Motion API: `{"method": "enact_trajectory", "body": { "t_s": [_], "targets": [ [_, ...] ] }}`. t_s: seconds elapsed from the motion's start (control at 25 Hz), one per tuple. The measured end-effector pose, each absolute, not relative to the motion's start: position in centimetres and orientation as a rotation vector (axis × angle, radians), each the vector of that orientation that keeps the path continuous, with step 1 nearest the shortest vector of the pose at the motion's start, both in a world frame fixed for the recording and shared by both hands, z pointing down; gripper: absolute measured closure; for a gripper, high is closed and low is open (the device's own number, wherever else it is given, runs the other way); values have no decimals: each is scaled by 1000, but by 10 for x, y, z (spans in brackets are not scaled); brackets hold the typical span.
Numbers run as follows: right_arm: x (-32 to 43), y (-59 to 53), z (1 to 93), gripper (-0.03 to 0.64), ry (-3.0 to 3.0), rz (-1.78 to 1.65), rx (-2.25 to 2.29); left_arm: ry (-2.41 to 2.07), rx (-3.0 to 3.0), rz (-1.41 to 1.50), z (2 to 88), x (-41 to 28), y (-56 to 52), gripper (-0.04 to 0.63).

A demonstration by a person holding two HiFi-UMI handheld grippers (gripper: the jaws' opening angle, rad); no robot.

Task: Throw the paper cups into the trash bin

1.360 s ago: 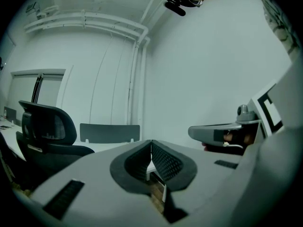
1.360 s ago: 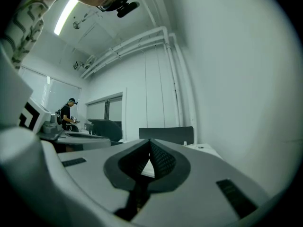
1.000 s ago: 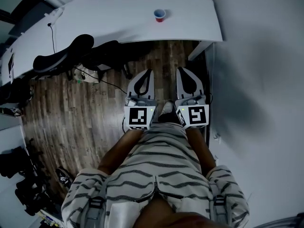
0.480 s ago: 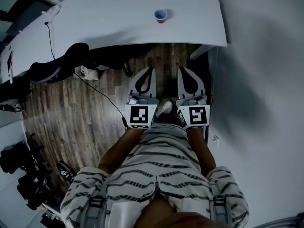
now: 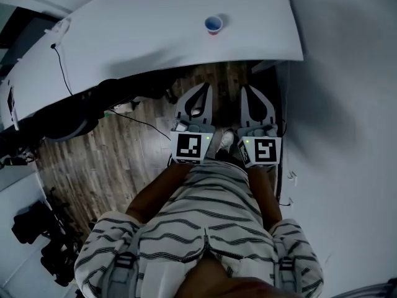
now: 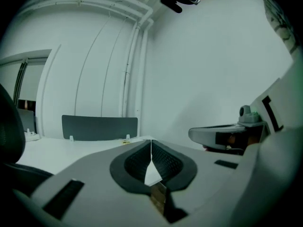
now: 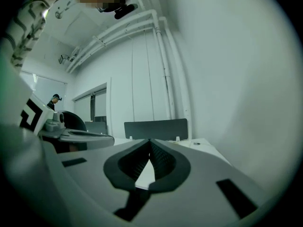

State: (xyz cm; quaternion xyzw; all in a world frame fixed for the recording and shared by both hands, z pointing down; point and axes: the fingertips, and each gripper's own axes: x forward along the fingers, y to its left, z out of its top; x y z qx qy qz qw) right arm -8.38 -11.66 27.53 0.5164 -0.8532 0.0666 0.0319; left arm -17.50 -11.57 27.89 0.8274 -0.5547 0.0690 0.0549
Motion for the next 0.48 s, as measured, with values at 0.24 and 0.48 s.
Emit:
{"method": "enact_trajectory", "body": {
  "t_s": [0.24,0.48],
  "targets": [
    [-96,-142,280,607,-2574,229,1655,-1630,2541,253,292,-184,-153,571],
    [-103,-157,289,607,-2544,244,1671,-1613,2527,272,308,-189,-186,571]
  ]
}}
